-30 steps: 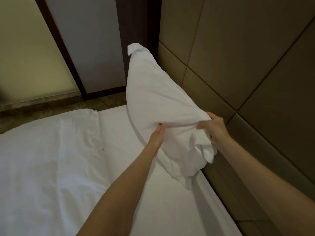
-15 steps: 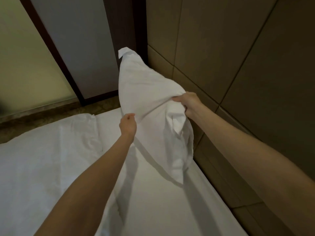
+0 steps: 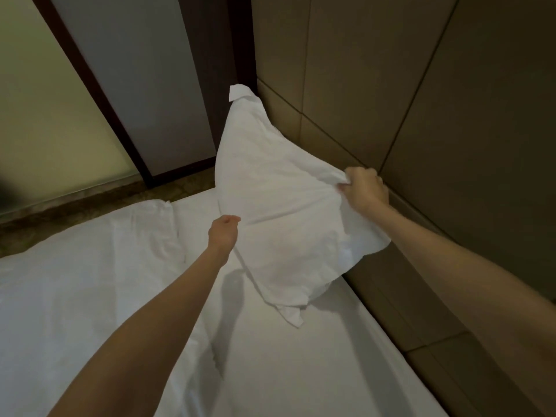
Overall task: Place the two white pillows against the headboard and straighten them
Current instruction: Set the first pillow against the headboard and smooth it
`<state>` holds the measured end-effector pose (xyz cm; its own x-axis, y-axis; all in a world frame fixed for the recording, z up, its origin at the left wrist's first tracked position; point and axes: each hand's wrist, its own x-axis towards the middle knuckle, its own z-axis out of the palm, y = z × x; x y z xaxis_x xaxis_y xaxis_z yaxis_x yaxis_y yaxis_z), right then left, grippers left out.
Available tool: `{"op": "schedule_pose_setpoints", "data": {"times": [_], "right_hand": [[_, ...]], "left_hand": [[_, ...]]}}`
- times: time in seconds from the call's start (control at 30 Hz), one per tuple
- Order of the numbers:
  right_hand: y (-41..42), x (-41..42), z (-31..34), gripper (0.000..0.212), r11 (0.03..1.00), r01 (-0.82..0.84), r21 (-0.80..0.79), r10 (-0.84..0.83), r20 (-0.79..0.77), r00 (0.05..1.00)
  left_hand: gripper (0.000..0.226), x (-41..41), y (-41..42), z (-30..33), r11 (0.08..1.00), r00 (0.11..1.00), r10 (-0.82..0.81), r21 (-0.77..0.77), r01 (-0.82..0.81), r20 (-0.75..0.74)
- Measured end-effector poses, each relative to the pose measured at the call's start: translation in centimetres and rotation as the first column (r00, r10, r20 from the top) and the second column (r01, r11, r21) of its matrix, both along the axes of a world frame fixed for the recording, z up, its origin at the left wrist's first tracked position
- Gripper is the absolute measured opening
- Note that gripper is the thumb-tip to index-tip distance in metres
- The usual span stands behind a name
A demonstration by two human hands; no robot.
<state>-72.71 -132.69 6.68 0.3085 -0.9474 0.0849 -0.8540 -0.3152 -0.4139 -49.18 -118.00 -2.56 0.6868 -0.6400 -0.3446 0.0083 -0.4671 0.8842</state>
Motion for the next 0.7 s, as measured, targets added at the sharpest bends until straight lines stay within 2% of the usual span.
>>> {"op": "schedule_pose_setpoints", "data": {"times": [0.1,0.23,0.3,0.47,0.6,0.7], "right_hand": [[1.2,-1.9,-1.2,0.021,0.996,0.048,-0.079,-0.045,0.049,0.998],[3.0,-5.0,-4.8,0.024,0.987,0.091,0.13,-0.07,-0.16,0.985],[3.5,-6.6,-5.2,0.023,0.972,0.112,0.205,-0.069,-0.204,0.977],[4.6,-8.4,-5.0,0.014,0.974,0.136,0.183,-0.113,-0.13,0.985],[6.1,-7.8,-5.2,0.034,0.998,0.038,0.055,-0.032,-0.096,0.995],[7.1,-6.4,-5.7,0.039,0.997,-0.006,0.079,0.004,0.016,1.0]], "left_hand": [[0.033,-1.8,0.1,0.3,0.999,0.998,-0.053,-0.011,0.054,0.016],[0.033,-3.2,1.2,0.0,0.993,0.993,-0.113,0.039,0.112,0.031],[0.035,-4.0,1.9,0.2,0.989,0.989,-0.135,0.075,0.131,0.065],[0.037,-5.3,3.2,1.2,0.983,0.976,-0.169,0.098,0.157,0.135],[0.034,-6.3,4.2,2.3,0.984,0.978,-0.173,0.059,0.167,0.114],[0.033,-7.0,5.3,2.3,0.99,0.982,-0.14,0.022,0.138,0.123]]}}
